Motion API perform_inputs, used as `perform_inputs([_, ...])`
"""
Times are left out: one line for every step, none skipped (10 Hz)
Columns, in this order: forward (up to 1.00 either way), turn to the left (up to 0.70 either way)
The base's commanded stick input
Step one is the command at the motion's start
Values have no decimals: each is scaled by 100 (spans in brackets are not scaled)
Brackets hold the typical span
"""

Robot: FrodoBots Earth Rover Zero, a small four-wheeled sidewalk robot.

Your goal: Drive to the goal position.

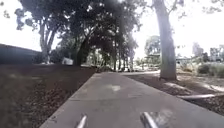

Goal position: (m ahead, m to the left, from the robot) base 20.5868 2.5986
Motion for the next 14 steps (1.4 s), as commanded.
perform_inputs([85,2])
perform_inputs([85,9])
perform_inputs([85,15])
perform_inputs([85,20])
perform_inputs([85,7])
perform_inputs([85,0])
perform_inputs([85,0])
perform_inputs([85,0])
perform_inputs([85,0])
perform_inputs([85,0])
perform_inputs([85,0])
perform_inputs([85,0])
perform_inputs([85,0])
perform_inputs([85,0])
